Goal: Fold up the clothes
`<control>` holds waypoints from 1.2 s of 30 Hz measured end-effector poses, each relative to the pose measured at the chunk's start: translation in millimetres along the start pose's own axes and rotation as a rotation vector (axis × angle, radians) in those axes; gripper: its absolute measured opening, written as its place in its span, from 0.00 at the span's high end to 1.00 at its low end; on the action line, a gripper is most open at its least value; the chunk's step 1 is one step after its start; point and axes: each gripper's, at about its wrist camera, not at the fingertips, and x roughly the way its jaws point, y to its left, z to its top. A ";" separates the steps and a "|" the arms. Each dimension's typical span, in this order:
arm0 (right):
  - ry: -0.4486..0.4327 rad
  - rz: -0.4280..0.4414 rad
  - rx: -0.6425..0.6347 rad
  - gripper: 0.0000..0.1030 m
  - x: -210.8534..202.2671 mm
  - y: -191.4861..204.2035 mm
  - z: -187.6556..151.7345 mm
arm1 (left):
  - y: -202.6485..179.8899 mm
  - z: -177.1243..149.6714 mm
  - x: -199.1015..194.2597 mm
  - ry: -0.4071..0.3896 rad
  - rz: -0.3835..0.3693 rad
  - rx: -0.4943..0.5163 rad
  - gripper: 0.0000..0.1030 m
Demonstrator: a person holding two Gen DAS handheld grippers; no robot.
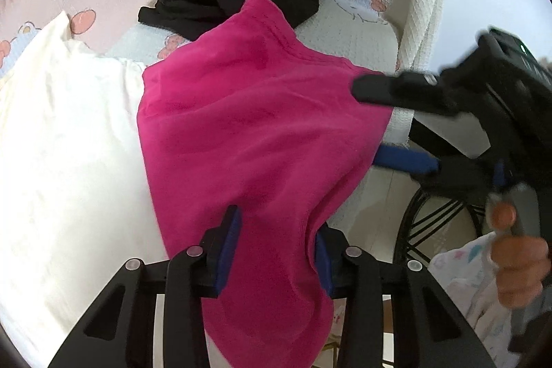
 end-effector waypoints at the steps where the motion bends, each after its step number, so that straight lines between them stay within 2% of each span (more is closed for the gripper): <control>1: 0.006 -0.005 -0.021 0.41 2.8 4.0 2.6 | 2.1 2.2 0.0 0.005 -0.013 -0.006 0.65; 4: 0.029 -0.061 -0.099 0.41 11.4 17.1 8.3 | 6.5 3.9 -1.3 0.003 -0.049 -0.038 0.65; 6: 0.032 -0.107 -0.135 0.41 16.1 21.0 9.2 | 4.0 -0.8 -1.2 -0.004 -0.046 -0.041 0.65; 10: 0.034 -0.090 -0.089 0.40 17.1 12.9 10.4 | -6.1 -3.8 0.7 -0.024 0.004 0.001 0.64; 12: 0.035 -0.021 -0.033 0.25 15.2 4.4 11.7 | -15.4 -7.3 2.6 -0.032 0.018 0.043 0.56; 14: 0.032 0.077 0.055 0.20 13.6 -8.4 11.8 | -27.0 -10.3 6.9 -0.037 0.022 0.087 0.26; 15: 0.029 0.105 0.088 0.20 14.4 -11.7 11.2 | -32.9 -11.6 9.6 -0.038 0.031 0.108 0.21; 17: 0.027 0.144 0.127 0.20 14.1 -18.2 10.3 | -45.1 -13.1 17.7 -0.040 0.090 0.142 0.00; 21: 0.051 0.147 0.114 0.17 19.5 -12.9 11.5 | -66.7 -16.4 31.7 -0.048 0.201 0.209 0.00; 24: 0.047 0.141 0.118 0.18 21.1 -14.4 10.9 | -68.2 -23.4 29.2 -0.064 0.219 0.231 0.00; 25: 0.042 0.140 0.127 0.20 21.6 -16.2 10.7 | -64.9 -30.4 24.3 -0.067 0.220 0.229 0.00; 26: 0.038 0.136 0.132 0.27 21.6 -17.4 10.5 | -63.9 -29.9 23.3 -0.068 0.229 0.221 0.00; 27: 0.033 0.118 0.123 0.38 20.7 -16.9 10.6 | -63.2 -27.5 22.9 -0.066 0.240 0.209 0.00; 28: 0.025 0.090 0.108 0.43 21.2 -16.2 10.9 | -62.1 -25.3 22.4 -0.062 0.238 0.198 0.01; 30: 0.011 0.043 0.090 0.68 23.2 -16.7 11.8 | -59.6 -19.5 21.0 -0.057 0.236 0.178 0.01; 33: 0.004 0.033 0.130 0.86 21.5 -27.2 13.1 | -61.6 -5.5 20.2 -0.083 0.252 0.189 0.01; 36: -0.015 0.035 0.161 0.94 19.8 -35.2 12.7 | -73.2 4.2 17.1 -0.138 0.287 0.261 0.01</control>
